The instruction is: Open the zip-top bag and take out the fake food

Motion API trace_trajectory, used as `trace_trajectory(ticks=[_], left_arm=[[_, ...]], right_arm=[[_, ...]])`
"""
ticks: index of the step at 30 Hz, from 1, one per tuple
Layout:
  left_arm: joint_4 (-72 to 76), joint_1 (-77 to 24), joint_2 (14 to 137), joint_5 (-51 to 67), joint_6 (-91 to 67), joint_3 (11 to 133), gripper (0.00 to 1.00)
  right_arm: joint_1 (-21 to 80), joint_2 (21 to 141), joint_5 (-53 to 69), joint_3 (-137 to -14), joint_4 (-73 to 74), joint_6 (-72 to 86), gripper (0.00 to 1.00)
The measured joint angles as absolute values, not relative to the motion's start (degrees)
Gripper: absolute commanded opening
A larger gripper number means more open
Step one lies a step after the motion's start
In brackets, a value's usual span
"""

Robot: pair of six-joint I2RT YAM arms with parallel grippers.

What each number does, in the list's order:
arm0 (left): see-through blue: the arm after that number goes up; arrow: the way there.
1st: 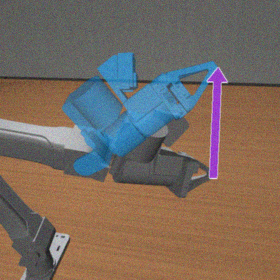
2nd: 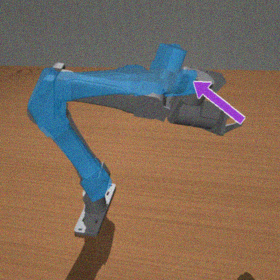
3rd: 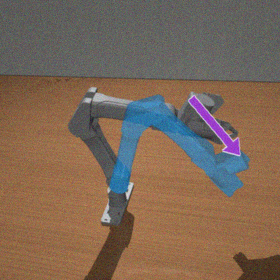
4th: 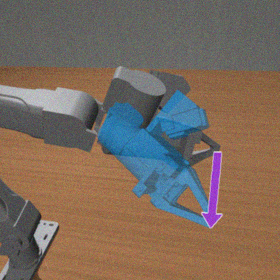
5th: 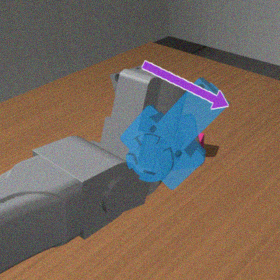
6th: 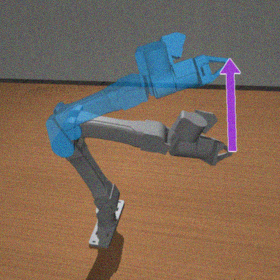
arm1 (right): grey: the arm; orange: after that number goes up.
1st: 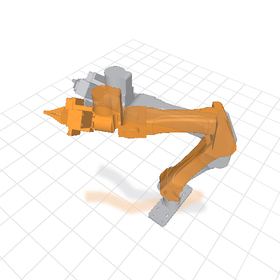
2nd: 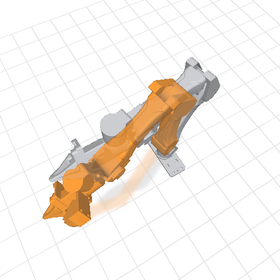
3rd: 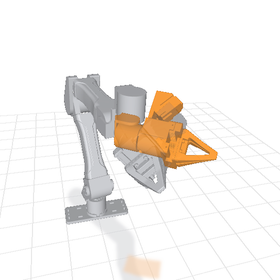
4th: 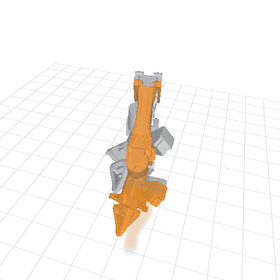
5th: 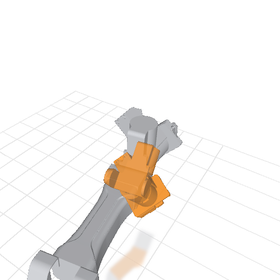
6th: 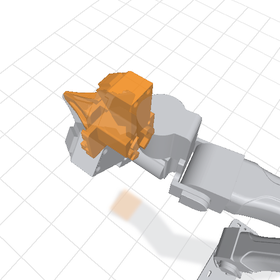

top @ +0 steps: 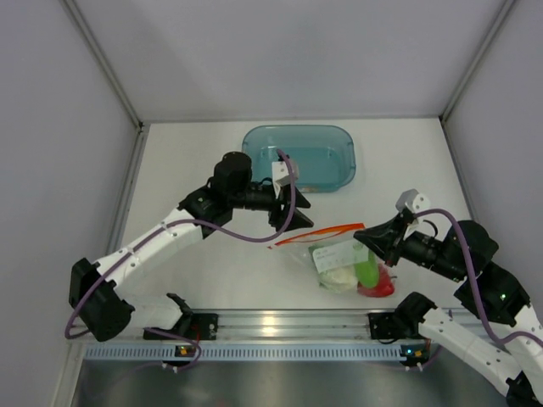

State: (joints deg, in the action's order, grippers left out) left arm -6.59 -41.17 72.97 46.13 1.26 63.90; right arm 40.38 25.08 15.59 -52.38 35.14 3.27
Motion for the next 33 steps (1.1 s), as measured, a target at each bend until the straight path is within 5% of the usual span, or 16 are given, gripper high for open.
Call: trace_trajectory(ticks=[33], left_arm=[[-3.81,-45.60,76.88,42.74,0.14,65.19,0.58]], right_arm=[[40.38,28.38,12.84,-51.64,33.80,2.81,0.00]])
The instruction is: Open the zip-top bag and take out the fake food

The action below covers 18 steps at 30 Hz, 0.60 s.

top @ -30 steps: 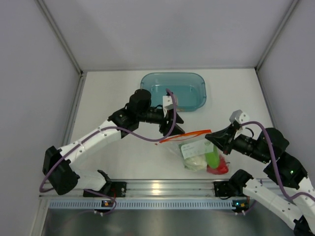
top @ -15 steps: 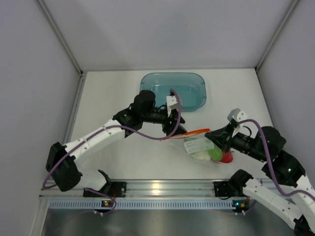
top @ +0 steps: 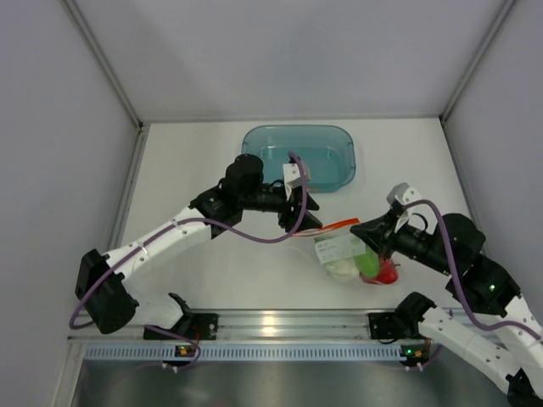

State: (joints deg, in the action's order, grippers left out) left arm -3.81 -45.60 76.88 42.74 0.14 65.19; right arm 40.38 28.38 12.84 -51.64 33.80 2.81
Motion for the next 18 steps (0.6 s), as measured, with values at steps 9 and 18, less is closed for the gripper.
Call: trace_trajectory(ticks=[9,18], left_arm=[[-3.57,-45.60,76.60,42.54,0.14,64.53,0.59],[-3.38,-45.60,74.00,41.28,0.19,63.02,0.58]], right_arm=[[40.38,29.43,11.68,-51.64,33.47,3.07,0.00],[40.38,29.74,11.49,-51.29,32.95,3.20,0.00]])
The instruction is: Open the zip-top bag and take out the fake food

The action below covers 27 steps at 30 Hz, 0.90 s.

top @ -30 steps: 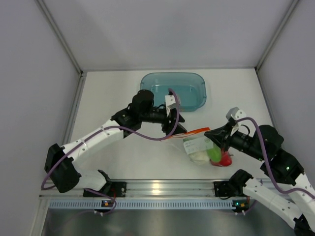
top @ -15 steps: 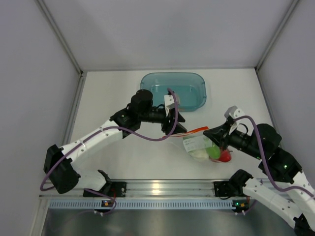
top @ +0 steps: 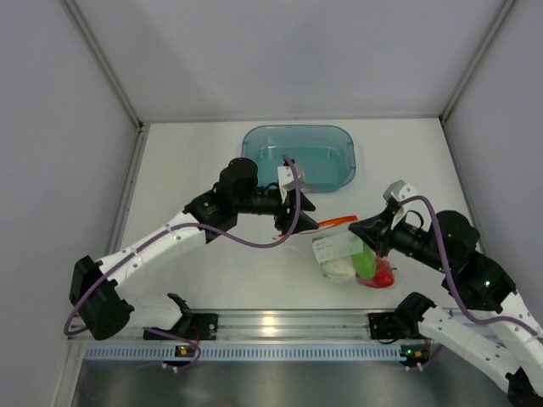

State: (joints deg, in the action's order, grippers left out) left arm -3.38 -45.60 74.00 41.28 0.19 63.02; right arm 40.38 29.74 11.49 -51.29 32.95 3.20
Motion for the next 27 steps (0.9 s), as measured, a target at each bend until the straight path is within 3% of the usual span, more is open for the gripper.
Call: trace_trajectory(ticks=[16,18,20,22,27], left_arm=[[-3.38,-45.60,76.42,45.23,0.34,62.41,0.43],[-3.42,-45.60,77.32,46.24,0.23,62.41,0.28],[-3.46,-45.60,78.04,47.13,0.10,62.39,0.05],[-3.44,-45.60,78.28,46.81,0.12,62.33,0.00],[-3.60,-45.60,77.76,38.59,-1.58,62.17,0.00]], right_arm=[[40.38,27.86,13.21,-51.29,31.70,3.62,0.00],[40.38,28.03,13.26,-51.29,31.05,3.64,0.00],[40.38,28.51,13.23,-51.29,30.46,3.64,0.00],[40.38,29.39,13.10,-51.29,29.45,3.64,0.00],[40.38,32.51,9.89,-51.29,27.53,4.54,0.00]])
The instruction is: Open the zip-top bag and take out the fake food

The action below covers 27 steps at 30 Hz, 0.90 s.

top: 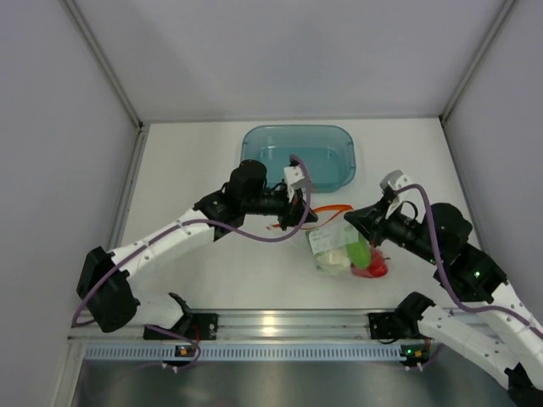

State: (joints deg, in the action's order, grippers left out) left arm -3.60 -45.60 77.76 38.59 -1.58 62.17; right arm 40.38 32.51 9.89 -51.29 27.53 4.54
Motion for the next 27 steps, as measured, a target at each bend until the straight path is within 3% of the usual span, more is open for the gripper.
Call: trace_trajectory(ticks=[8,16,22,27], left_arm=[[-9.06,-45.60,72.79,21.02,-6.76,62.37,0.00],[-19.66,-45.76,68.82,11.11,-14.50,63.92,0.00],[-24.01,-45.87,68.29,1.72,-24.97,64.99,0.00],[-23.73,-48.86,67.96,-9.32,-35.53,63.48,0.00]], right_arm=[[40.38,42.87,-1.15,-51.37,24.53,11.94,0.06],[40.38,45.91,-3.84,-51.07,20.01,23.18,0.42],[40.38,46.57,-2.28,-46.54,12.19,35.62,0.45],[40.42,49.30,-2.07,-42.17,9.54,43.83,0.57]])
